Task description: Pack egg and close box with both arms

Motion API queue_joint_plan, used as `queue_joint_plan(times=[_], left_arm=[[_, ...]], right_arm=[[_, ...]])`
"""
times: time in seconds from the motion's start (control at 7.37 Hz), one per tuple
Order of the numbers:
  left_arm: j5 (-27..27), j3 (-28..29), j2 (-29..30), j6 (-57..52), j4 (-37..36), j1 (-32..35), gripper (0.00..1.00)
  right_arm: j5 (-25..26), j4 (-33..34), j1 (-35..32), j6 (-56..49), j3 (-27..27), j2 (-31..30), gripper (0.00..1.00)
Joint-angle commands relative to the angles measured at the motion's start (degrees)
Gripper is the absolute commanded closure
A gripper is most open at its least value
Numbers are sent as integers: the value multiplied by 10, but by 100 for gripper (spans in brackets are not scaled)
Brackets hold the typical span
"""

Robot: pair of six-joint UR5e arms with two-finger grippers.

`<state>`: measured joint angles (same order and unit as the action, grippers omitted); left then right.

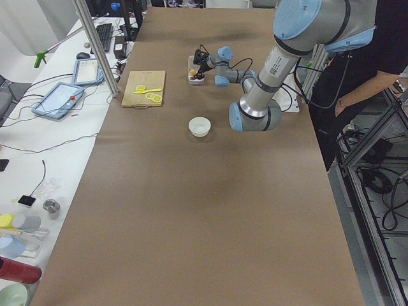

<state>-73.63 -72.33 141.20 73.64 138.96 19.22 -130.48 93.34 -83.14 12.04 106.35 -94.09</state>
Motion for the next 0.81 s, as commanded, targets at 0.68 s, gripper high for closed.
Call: queue_joint_plan(times=[0.68], left_arm=[[-389,-320,-199,-237,-284,269,14]], right_arm=[[-6,1,0,-1,20,42,0]])
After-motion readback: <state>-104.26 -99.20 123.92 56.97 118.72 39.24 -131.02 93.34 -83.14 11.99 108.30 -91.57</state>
